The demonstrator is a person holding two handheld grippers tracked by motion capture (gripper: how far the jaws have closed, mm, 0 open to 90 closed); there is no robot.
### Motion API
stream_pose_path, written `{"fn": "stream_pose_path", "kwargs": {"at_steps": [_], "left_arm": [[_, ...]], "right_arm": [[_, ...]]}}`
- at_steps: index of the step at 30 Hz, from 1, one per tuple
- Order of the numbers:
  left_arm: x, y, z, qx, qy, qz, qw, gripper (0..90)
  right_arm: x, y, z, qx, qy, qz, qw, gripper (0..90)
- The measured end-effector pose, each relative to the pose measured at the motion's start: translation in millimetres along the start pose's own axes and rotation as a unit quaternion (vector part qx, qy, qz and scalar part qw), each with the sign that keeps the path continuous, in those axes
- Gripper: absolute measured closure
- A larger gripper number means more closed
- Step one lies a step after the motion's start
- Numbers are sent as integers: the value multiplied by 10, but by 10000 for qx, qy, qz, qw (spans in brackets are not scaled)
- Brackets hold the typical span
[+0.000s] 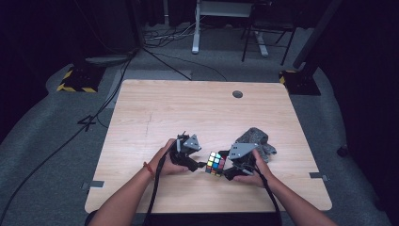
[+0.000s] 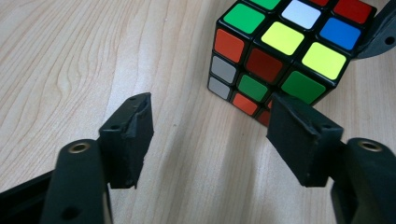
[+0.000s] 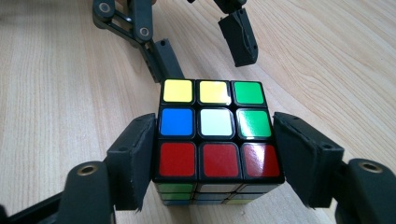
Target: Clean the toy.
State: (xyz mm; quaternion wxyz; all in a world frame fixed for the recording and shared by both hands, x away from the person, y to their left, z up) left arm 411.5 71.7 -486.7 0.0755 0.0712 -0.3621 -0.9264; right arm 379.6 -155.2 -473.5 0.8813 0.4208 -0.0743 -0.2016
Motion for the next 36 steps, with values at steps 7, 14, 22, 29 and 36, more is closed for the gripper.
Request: {"fn": "stream_pose_path", "kwargs": {"at_steps": [7,14,22,29,36], "left_arm": [[75,37,54,62,-153,-369,9992,200],[156,144,-23,227,-354,-499,9979,160],[224,306,-180,316,-453,-673,9962,160],[209,320,-270,241,-493,-723,9959,200],[212,330,-293,305,-518,-833,9947,326]], "right_arm": [[-8,-8,93,33,64,15,10000,284],[24,-36,291,165,162,-34,9997,259],[272,-136,680,408,-375,-253,9981,270],[643,-339,885,356,-1340,-629,9883,277],[935,-536,869,-11,-1775,-1193,9769,268]]}}
Point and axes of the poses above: each handheld gripper's, and its own axes: z roughly backward along the jaws, y roughly out of its top, x roughly to its right, the point moved 1 cm from there along -z, roughly forward along the jaws, and after that the axes turned 9 degrees about -z, right-handed, at the moved point
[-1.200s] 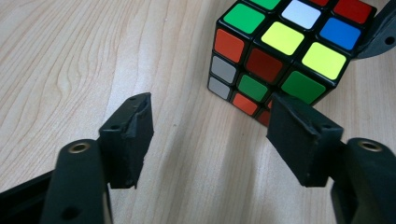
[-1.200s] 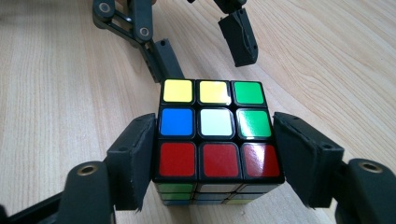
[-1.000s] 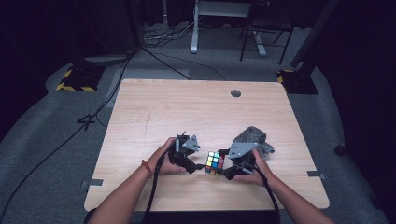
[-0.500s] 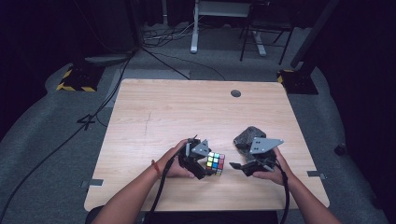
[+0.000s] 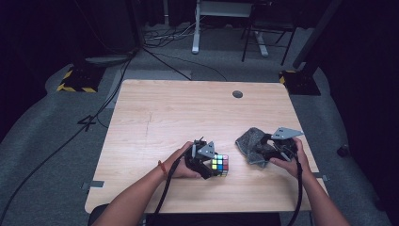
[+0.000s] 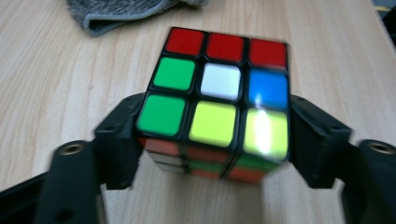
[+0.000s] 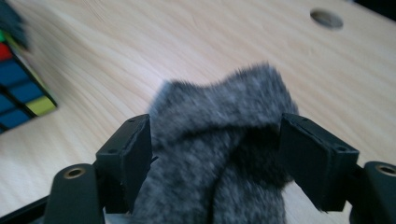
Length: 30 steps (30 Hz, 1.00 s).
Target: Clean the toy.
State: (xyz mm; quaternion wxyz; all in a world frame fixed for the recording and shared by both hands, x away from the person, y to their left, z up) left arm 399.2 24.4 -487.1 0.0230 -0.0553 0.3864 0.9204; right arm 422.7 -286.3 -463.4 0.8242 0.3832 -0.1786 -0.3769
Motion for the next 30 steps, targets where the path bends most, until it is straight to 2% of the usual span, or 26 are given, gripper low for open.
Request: {"fn": "stream_pose_path", "kwargs": {"at_steps": [1,3,5,7,8,10,11,12,16,20,24,30], "left_arm": [[2,1,-1,7,-3,23,10000,329],[-3,4,-10,32,3,39,10000,331],[1,8,-9,27,-1,67,10000,335],[0,4,2,36,4,95,9999,336],[-6,-2,16,55,-4,134,9999,338],[-20,-14,48,53,59,125,9999,339],[-24,-22,70,101,70,186,9998,339],[-33,-27,90,129,87,219,9996,340],[-61,-16,201,192,294,265,9990,340],[-76,-2,312,224,485,241,9983,340],[-84,20,423,274,713,195,9969,340],[-135,28,539,410,822,278,9954,340]], "right_arm": [[24,-17,-36,-47,-13,-46,10000,274],[68,-50,-121,-180,99,-337,9992,282],[75,-78,-208,-344,-10,-262,9991,300],[90,-96,-265,-438,15,-325,9985,327],[97,-104,-297,-470,117,-440,9979,398],[88,-115,-338,-565,258,-413,9972,480],[77,-116,-352,-576,324,-412,9970,555],[66,-114,-362,-602,406,-376,9966,578],[54,-102,-361,-670,489,-316,9960,672],[15,-94,-336,-633,471,-156,9968,717],[-9,-77,-296,-551,512,-124,9971,723],[-94,7,-179,-226,709,-70,9972,725]]}}
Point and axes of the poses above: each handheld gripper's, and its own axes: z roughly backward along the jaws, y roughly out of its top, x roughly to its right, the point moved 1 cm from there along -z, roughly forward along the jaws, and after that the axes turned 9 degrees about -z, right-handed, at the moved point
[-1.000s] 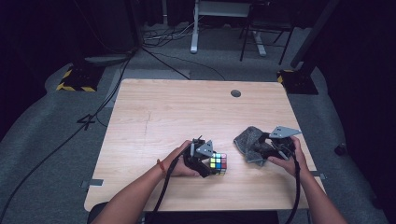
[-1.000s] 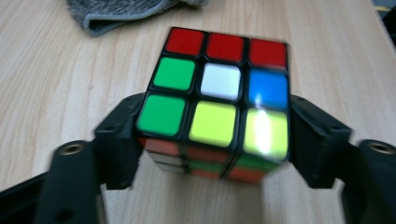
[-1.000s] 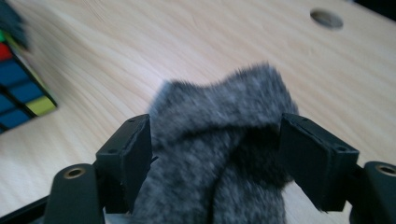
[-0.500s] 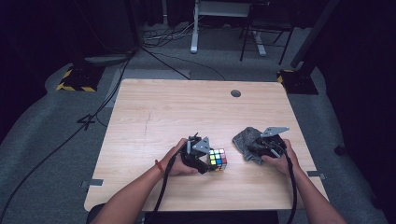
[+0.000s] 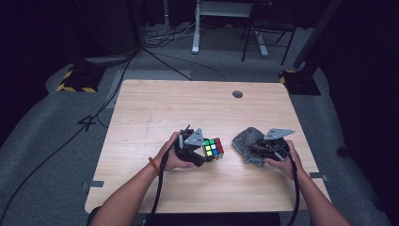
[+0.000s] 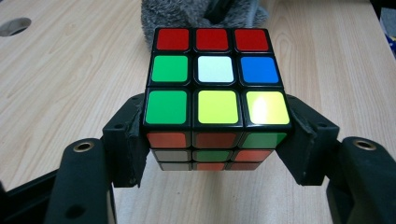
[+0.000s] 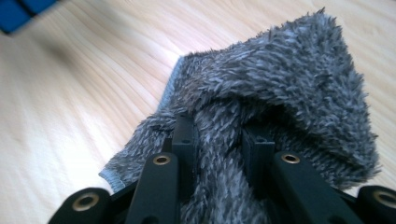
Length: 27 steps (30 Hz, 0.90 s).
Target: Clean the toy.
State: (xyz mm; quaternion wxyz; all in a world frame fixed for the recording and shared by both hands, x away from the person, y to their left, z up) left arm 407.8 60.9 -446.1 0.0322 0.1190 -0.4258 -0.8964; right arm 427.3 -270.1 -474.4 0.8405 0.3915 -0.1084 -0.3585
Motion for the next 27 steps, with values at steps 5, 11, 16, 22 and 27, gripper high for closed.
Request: {"fn": "stream_pose_path", "kwargs": {"at_steps": [5,11,16,22,27], "left_arm": [[-3,7,33,-41,72,-10,10000,340],[15,26,23,-130,115,-98,9998,340],[48,47,-30,-233,49,-137,9996,341],[98,66,-80,-353,2,-206,9992,341],[142,88,-140,-448,-71,-259,9986,341]], "right_arm": [[-143,105,107,300,191,169,9992,725],[-325,234,231,619,516,371,9961,725],[-505,344,317,883,826,515,9913,725],[-727,461,341,1012,1111,747,9858,725],[-867,503,316,1014,1446,808,9810,725]]}}
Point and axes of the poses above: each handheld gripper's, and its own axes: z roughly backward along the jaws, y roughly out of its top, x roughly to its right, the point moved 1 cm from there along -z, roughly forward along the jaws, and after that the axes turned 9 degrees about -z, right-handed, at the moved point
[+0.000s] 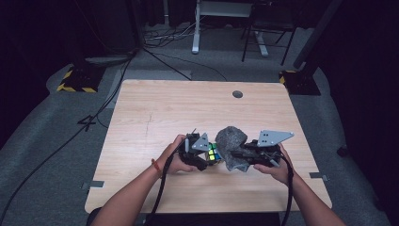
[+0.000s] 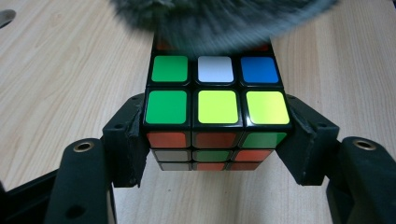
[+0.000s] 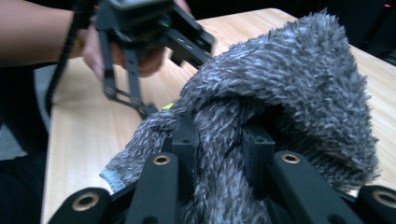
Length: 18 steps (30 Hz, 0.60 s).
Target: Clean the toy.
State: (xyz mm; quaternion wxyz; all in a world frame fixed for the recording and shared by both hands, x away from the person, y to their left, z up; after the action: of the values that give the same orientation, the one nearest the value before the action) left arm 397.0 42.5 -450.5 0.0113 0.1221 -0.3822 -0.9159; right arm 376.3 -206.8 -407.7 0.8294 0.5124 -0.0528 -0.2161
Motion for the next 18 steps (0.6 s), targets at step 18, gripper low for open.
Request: {"fn": "stream_pose_path", "kwargs": {"at_steps": [18], "left_arm": [[68,43,21,30,-123,-96,9999,342]], "right_arm": [[91,-135,-145,-499,-434,36,9978,723]]}}
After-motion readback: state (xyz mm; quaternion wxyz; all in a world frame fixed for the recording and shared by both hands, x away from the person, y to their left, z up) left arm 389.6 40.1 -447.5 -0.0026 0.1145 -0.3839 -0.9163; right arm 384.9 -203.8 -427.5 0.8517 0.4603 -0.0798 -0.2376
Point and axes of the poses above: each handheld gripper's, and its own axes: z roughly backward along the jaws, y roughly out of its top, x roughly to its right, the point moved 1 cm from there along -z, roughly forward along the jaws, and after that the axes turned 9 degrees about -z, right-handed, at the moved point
